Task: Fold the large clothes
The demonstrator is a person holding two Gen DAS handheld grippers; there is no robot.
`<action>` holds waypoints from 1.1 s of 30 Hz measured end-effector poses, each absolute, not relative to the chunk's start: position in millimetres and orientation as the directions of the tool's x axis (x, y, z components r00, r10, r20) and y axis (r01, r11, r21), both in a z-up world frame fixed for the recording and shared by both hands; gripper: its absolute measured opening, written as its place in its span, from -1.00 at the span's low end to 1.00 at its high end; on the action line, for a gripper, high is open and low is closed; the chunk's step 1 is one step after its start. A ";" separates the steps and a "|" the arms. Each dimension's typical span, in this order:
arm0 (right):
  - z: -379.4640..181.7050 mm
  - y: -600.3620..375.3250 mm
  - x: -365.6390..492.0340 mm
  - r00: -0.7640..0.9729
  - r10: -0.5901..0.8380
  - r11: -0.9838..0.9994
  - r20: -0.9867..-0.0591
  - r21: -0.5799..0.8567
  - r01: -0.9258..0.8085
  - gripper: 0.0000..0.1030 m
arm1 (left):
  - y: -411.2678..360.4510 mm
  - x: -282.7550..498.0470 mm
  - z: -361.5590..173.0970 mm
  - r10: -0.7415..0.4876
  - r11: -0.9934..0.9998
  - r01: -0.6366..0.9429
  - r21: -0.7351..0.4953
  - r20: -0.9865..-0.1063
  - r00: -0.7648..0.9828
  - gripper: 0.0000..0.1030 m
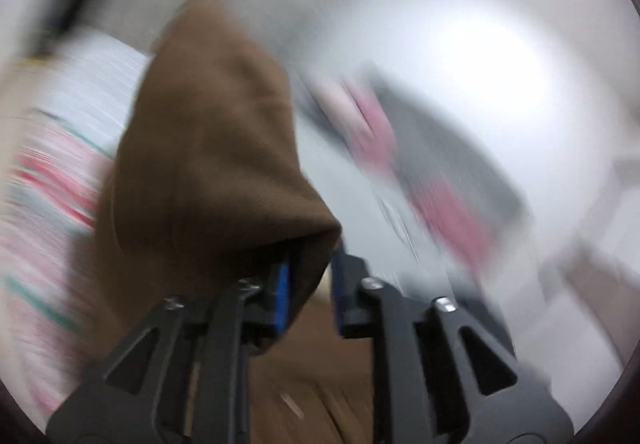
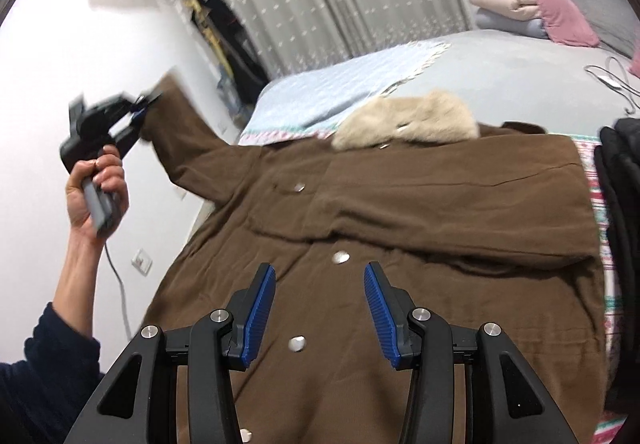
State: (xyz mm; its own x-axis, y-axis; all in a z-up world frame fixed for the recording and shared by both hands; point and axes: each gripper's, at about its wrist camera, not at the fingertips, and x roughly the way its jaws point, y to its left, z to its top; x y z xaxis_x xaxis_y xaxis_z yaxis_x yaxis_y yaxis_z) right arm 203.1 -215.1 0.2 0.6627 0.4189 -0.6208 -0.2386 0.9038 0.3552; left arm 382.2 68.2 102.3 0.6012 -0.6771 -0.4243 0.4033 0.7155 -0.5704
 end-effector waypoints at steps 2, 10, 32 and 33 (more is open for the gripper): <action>-3.5 -231.9 207.1 0.675 0.378 0.918 -0.634 0.350 -0.185 -0.09 | 15.6 371.5 78.4 -0.681 0.732 0.457 -0.505 -0.548 0.486 -0.36; -31.2 -272.7 228.6 0.630 0.368 0.893 -0.683 0.448 -0.036 -0.05 | 94.0 350.2 27.3 -0.526 0.842 0.154 -0.517 -0.724 0.446 -0.27; -67.9 -271.9 412.9 0.508 0.194 0.955 -0.840 0.280 0.099 -0.78 | 156.4 391.2 -35.9 -0.278 0.936 -0.057 -0.346 -0.830 0.483 -0.21; -52.3 -266.8 413.0 0.545 0.196 0.957 -0.815 0.279 0.073 -0.78 | 158.2 391.8 -36.6 -0.286 0.932 -0.062 -0.356 -0.830 0.478 -0.21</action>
